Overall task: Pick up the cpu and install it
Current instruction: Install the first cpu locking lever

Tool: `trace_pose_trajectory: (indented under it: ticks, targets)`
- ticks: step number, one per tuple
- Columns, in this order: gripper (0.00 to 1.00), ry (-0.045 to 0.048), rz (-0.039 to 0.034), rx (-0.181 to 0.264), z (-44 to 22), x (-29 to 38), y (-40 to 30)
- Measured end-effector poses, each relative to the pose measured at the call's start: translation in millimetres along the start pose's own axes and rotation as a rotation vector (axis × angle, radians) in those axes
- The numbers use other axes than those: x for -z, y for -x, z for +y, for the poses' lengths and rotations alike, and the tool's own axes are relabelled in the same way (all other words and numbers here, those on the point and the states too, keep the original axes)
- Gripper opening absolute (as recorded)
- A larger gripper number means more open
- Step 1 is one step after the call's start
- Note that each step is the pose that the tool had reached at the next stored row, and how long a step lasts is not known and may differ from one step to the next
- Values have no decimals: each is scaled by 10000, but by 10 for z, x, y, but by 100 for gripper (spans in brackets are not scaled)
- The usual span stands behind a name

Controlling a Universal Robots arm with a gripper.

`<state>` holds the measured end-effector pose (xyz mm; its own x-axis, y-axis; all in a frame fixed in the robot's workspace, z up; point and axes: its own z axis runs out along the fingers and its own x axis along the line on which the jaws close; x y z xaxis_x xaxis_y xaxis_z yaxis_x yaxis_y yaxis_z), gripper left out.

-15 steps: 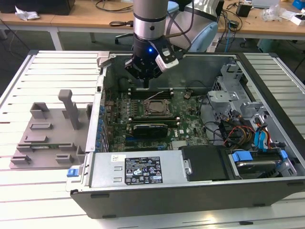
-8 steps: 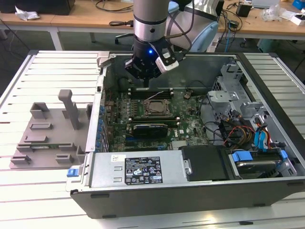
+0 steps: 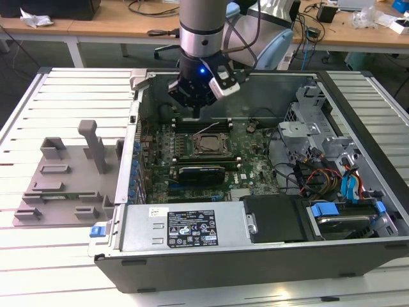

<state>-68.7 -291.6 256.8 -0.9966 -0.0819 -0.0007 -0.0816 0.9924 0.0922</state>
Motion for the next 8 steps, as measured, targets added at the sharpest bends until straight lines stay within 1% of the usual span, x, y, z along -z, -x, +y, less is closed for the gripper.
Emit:
trace_pose_trajectory:
  ticks: [2, 4, 8]
  targets:
    - [11, -8, 0, -1, -1, -12, 0]
    - [11, -16, 2, 0, -4, -40, 1]
    - [11, -17, 2, 0, -11, -117, 5]
